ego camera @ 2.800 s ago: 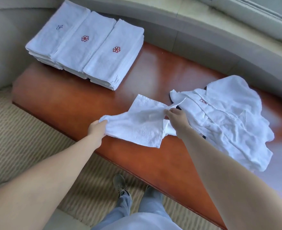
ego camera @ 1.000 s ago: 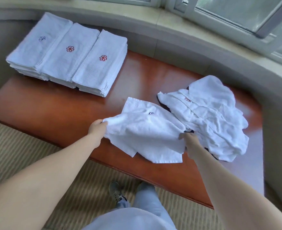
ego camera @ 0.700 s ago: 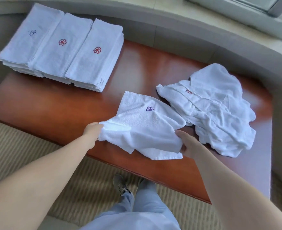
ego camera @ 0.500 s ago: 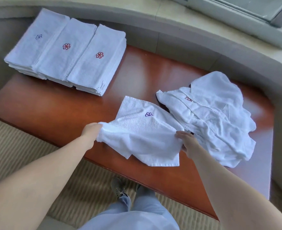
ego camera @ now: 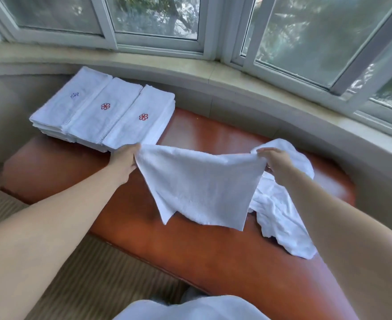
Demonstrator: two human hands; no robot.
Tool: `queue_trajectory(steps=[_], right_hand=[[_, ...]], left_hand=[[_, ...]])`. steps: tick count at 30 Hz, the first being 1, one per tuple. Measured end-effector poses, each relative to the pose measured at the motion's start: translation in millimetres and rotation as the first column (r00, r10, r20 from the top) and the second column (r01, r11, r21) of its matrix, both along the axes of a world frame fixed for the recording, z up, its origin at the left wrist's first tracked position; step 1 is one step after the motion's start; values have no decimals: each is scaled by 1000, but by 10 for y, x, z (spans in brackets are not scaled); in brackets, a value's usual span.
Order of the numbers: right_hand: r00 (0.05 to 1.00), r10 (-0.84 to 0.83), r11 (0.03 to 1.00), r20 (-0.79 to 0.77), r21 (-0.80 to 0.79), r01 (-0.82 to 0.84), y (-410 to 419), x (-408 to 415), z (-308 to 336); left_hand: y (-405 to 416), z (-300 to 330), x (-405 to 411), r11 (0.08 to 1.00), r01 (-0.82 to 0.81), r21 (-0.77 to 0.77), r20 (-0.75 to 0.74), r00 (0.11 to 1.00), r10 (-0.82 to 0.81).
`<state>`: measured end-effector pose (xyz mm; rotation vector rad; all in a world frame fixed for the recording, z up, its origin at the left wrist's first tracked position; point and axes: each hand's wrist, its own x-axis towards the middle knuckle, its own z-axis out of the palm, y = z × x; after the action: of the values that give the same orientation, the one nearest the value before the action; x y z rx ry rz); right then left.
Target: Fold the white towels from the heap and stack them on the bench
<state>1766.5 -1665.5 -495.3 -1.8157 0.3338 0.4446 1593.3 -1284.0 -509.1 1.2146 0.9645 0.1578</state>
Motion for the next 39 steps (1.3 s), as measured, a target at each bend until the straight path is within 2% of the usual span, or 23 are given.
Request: queue_trajectory(steps=[5,9,15,18,20,21,24,26,28,30,31,32,34,36,37,39], right_hand=[[989,4,1000,150,-10,-2,19,-125,690],[979,40,999,202,-40,-33,16,-259,1076],[953,109,987,282,-148,-69,28,-418,1376],[925,197,950,324,-295,-99,-21,-471,1357],[891,290,877,350,-470,-101,-81,-519,1339],[871,345,820,348,-564,-100,-109,-548,1332],[802,483,654,352,-754,-63,-144,-612,1281],[775,513,622,370,-782,-38,-142,-663,1256],[757,515,629,403,-777,-14,-155,-705,1228],[775,508,675,376,-732,-87,-186,-733,1180],[812,485,728,325,-665,-169,-207,-760,1146],[845,481,755,234,-601,-263,-235,-800,1103],[846,531,698,-46,-542,-468,-309,-901,997],[784,532,623,-319,-480,-618,-376,-1002,889],[751,520,596,-407,-457,-660,-401,-1036,851],[718,493,557,-490,-456,-694,-425,-1062,812]], left_hand=[[89,639,-15,993,-30,114,92,996,20],[188,962,-145,985,34,171,202,977,-69],[248,1134,-251,954,156,256,182,961,-206],[263,1098,-297,923,150,353,136,968,-209],[307,1050,-333,870,181,459,73,968,-240],[335,1024,-355,810,220,543,10,963,-268],[382,958,-390,528,348,775,-204,928,-312],[375,934,-398,420,337,842,-224,928,-297],[363,941,-412,424,326,845,-213,932,-293],[365,952,-441,502,398,768,-225,901,-370],[368,960,-477,522,485,702,-270,859,-435],[374,968,-530,498,610,616,-364,781,-507],[372,934,-666,330,867,375,-599,498,-627],[363,859,-785,206,972,117,-701,228,-676],[360,836,-833,205,979,2,-707,146,-691],[370,821,-890,258,950,-176,-674,75,-735]])
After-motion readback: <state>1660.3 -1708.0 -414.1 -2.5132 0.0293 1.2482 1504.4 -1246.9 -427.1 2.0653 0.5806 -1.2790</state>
